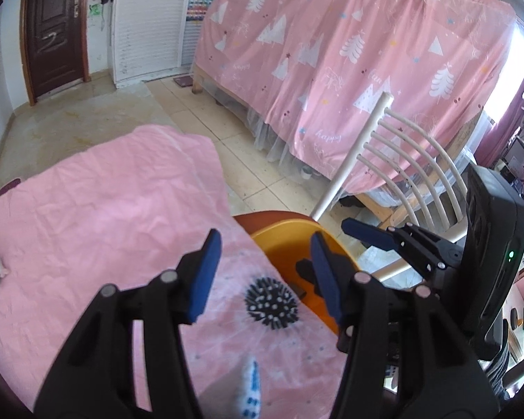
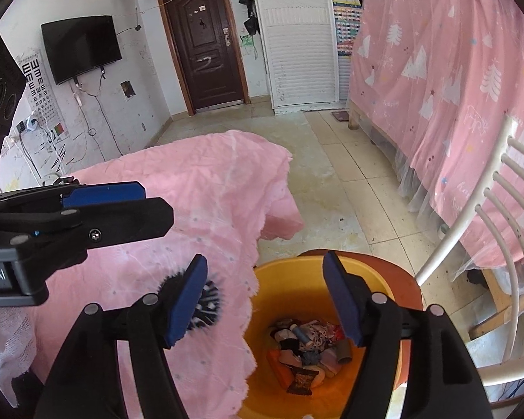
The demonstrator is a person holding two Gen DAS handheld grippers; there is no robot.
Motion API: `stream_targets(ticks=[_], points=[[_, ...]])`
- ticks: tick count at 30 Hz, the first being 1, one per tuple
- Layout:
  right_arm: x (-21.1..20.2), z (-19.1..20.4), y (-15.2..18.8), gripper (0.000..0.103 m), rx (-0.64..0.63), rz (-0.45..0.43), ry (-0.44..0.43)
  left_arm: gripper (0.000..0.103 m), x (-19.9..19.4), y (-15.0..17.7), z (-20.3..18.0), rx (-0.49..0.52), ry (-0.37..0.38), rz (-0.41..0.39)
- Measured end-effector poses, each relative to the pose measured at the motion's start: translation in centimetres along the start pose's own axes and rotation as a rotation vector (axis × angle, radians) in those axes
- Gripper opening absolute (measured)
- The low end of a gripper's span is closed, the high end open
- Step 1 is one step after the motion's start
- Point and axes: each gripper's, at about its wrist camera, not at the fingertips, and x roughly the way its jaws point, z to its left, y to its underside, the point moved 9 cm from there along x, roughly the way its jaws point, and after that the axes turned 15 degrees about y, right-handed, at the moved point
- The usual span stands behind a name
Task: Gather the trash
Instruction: 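Move both tools back over the remaining items on the bed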
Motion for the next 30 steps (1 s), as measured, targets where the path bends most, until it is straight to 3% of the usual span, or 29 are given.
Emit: stream_targets(ticks=[12,30], points=[[-0.6,7.1,-3.7,0.065,-0.108,-0.038,-0.03,0.051,-6.1,0.0,5.0,-0.061,-0.053,-0.098],[1.3,22.7,-7.7,0.066,-0.305,-0.053,-0.157,0.051,-15.7,2.1,17.6,-0.188,-0.287,-0.178]])
